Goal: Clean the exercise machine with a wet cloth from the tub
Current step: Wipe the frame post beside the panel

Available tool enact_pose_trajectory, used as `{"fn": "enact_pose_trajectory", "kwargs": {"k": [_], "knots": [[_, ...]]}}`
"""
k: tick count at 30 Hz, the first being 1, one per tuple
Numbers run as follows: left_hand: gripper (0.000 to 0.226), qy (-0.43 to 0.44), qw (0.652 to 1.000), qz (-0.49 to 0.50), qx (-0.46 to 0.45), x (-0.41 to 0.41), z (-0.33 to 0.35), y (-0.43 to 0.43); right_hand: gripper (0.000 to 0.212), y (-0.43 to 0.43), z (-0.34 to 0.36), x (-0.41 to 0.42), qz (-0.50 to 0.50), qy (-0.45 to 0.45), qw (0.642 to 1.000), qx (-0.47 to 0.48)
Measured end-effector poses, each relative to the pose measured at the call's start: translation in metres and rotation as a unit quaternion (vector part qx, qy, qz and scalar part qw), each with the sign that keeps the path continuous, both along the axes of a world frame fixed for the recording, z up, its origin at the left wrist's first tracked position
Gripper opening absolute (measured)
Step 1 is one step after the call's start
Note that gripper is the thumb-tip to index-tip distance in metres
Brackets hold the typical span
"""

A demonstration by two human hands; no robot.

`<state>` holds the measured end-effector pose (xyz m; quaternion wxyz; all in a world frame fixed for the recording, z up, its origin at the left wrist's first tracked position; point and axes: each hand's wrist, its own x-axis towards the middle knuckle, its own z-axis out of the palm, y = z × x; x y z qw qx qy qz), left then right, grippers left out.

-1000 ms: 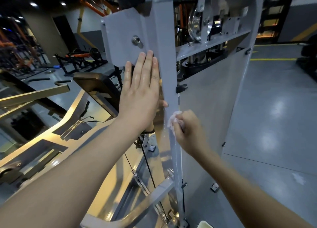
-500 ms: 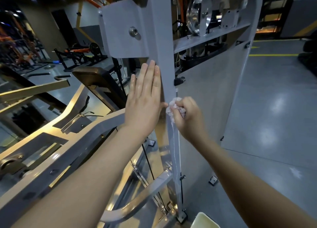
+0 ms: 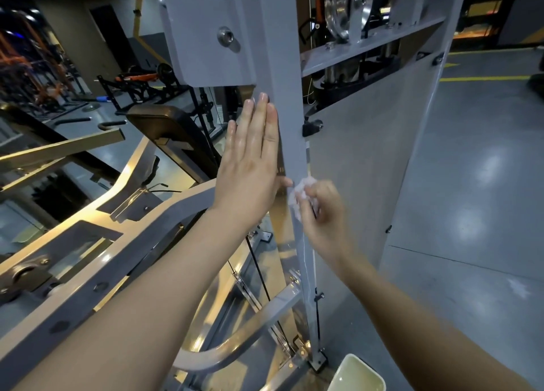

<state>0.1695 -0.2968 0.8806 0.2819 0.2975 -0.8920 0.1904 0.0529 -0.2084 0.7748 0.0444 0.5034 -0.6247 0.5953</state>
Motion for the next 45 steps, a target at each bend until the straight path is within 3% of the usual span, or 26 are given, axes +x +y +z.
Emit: {"fn": "enact_pose_trajectory", "kwargs": {"k": [5,8,10,12,15,18,22,26,30,32,37,41,45], "knots": [[0.107,0.028,0.999,-0.019,0.030,-0.004,-0.001,0.000,0.022,0.012,-0.048,-0.004,0.039,0.047,0.992,0.112],[0.119,0.016,1.000,0.002,-0.002,-0.005,-0.005,0.002,0.024,0.000,-0.020,-0.009,0.029,0.056,0.993,0.098],[0.127,0.012,1.000,0.018,-0.002,-0.006,-0.004,0.004,0.024,-0.002,-0.008,-0.004,0.014,0.039,0.997,0.071],[0.120,0.010,1.000,0.013,0.010,-0.006,-0.004,0.004,0.023,0.006,-0.020,0.005,0.011,0.019,0.997,0.069],[0.106,0.012,0.999,0.000,0.035,-0.003,0.000,0.007,0.024,0.019,-0.051,0.007,0.047,0.002,0.989,0.137],[0.114,0.008,0.999,0.027,0.043,-0.001,0.002,0.019,0.028,0.028,-0.053,-0.003,0.079,-0.054,0.983,0.157],[0.076,0.090,0.993,-0.043,0.070,0.018,-0.022,0.051,0.019,0.052,-0.041,-0.007,0.083,-0.158,0.968,0.174],[0.031,0.140,0.939,-0.082,0.304,0.037,-0.063,0.082,0.016,0.071,-0.034,-0.011,0.148,-0.266,0.939,0.158],[0.022,0.198,0.799,-0.028,0.567,0.034,-0.087,0.096,0.021,0.079,-0.026,-0.012,0.204,-0.376,0.896,0.122],[0.023,0.215,0.746,-0.030,0.630,0.031,-0.092,0.101,0.018,0.082,-0.026,-0.012,0.205,-0.373,0.896,0.127],[0.012,0.291,0.671,-0.009,0.682,0.022,-0.100,0.104,0.019,0.090,-0.029,-0.019,0.206,-0.339,0.908,0.135],[0.027,0.283,0.691,0.000,0.665,0.025,-0.105,0.101,0.021,0.095,-0.029,-0.032,0.162,-0.360,0.913,0.103],[0.020,0.295,0.705,0.006,0.644,0.028,-0.109,0.098,0.025,0.100,-0.030,-0.045,0.135,-0.475,0.867,0.063]]}}
